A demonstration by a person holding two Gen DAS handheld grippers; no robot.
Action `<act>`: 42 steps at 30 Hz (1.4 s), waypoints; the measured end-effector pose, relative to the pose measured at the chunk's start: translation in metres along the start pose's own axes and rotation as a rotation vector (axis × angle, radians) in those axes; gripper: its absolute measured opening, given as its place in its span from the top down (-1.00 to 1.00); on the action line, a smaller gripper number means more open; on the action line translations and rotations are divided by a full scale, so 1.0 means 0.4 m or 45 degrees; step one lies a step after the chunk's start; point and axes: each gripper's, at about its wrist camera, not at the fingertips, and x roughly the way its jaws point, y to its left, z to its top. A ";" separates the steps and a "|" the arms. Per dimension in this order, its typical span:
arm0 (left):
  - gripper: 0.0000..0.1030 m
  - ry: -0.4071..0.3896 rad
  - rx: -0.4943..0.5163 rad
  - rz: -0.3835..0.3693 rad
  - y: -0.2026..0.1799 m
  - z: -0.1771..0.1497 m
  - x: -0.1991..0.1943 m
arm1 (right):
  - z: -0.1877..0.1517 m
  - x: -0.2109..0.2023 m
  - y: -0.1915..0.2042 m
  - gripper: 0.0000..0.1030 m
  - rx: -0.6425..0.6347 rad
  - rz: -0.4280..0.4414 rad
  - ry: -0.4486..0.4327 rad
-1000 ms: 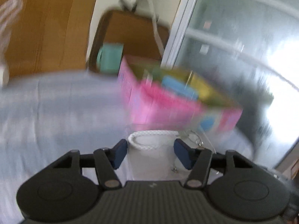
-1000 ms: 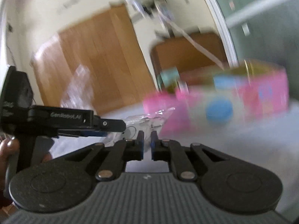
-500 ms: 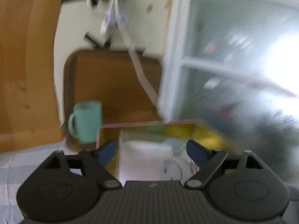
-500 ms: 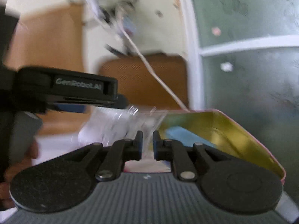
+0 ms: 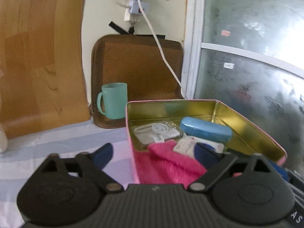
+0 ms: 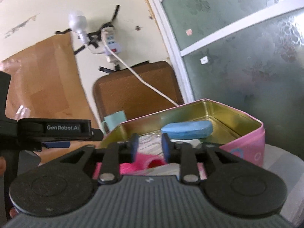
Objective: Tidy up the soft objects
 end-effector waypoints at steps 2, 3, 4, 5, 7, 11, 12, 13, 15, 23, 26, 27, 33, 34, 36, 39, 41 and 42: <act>-0.99 -0.004 0.039 0.007 -0.007 -0.006 -0.050 | 0.006 -0.028 0.021 0.21 -0.005 0.022 -0.002; -0.99 -0.008 0.056 0.014 -0.010 -0.008 -0.072 | 0.011 -0.042 0.032 0.14 0.001 0.038 0.004; -0.99 -0.016 0.075 0.025 -0.010 -0.015 -0.102 | 0.014 -0.056 0.039 0.09 0.012 0.053 0.009; -0.99 -0.022 0.090 0.035 -0.010 -0.019 -0.128 | 0.018 -0.071 0.045 -0.04 0.025 0.066 0.014; -0.99 -0.022 0.114 0.050 -0.006 -0.026 -0.176 | 0.027 -0.092 0.060 -0.22 0.044 0.076 0.025; -0.99 -0.007 0.088 0.049 0.021 -0.039 -0.262 | 0.039 -0.131 0.090 -0.70 0.081 0.110 0.068; -0.99 0.000 0.085 0.050 0.028 -0.044 -0.285 | 0.041 -0.136 0.096 -0.75 0.091 0.121 0.085; -0.99 -0.010 0.079 0.063 0.036 -0.048 -0.305 | 0.043 -0.142 0.103 -0.75 0.103 0.137 0.105; -0.99 -0.029 0.075 0.094 0.049 -0.056 -0.342 | 0.043 -0.153 0.115 -0.79 0.125 0.169 0.139; -0.99 -0.060 0.065 0.158 0.087 -0.109 -0.444 | 0.035 -0.199 0.178 -0.81 0.090 0.215 0.179; -0.99 -0.031 0.066 0.201 0.094 -0.121 -0.462 | 0.034 -0.208 0.191 -0.81 0.084 0.224 0.180; -0.99 -0.030 0.072 0.209 0.095 -0.124 -0.468 | 0.034 -0.209 0.193 -0.81 0.080 0.225 0.178; -0.99 -0.044 0.128 0.263 0.083 -0.142 -0.499 | 0.031 -0.217 0.200 -0.85 0.073 0.216 0.168; -0.99 -0.043 0.137 0.264 0.082 -0.143 -0.499 | 0.031 -0.217 0.198 -0.85 0.075 0.212 0.166; -0.99 -0.030 0.135 0.249 0.082 -0.146 -0.498 | 0.032 -0.215 0.191 -0.86 0.080 0.209 0.167; -0.99 -0.002 0.112 0.225 0.083 -0.149 -0.491 | 0.033 -0.211 0.179 -0.86 0.091 0.205 0.171; -0.99 0.005 0.110 0.230 0.082 -0.149 -0.487 | 0.031 -0.207 0.174 -0.86 0.098 0.199 0.179; -0.99 0.006 0.113 0.237 0.080 -0.150 -0.486 | 0.029 -0.205 0.172 -0.86 0.102 0.199 0.184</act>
